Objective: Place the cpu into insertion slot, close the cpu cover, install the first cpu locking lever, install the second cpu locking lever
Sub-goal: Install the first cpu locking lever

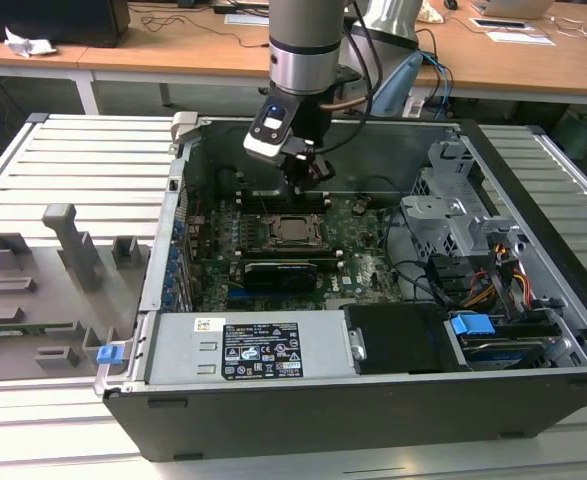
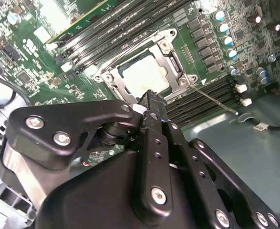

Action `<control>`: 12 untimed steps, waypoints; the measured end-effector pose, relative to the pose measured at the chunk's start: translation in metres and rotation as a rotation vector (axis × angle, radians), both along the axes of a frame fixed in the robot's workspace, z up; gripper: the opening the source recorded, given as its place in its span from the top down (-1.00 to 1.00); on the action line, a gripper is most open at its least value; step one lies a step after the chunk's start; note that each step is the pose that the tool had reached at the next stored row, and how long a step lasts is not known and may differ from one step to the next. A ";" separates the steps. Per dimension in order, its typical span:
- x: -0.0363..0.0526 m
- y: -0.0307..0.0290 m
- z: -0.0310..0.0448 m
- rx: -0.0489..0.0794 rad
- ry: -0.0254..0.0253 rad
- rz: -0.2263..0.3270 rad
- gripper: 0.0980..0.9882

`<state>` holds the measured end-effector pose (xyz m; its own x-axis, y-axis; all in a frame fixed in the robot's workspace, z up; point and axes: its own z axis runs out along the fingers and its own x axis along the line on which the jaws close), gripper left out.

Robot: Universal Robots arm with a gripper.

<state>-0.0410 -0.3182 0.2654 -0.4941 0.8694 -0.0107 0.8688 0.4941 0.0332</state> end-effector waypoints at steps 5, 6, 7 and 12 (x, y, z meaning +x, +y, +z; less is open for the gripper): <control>0.0000 0.0000 0.0000 0.000 0.0000 0.086 0.98; 0.0000 0.0000 0.0000 0.000 -0.0001 0.097 0.98; 0.0000 0.0000 0.0000 0.000 0.0000 0.110 0.98; 0.0000 0.0000 0.0000 0.000 0.0000 0.179 0.98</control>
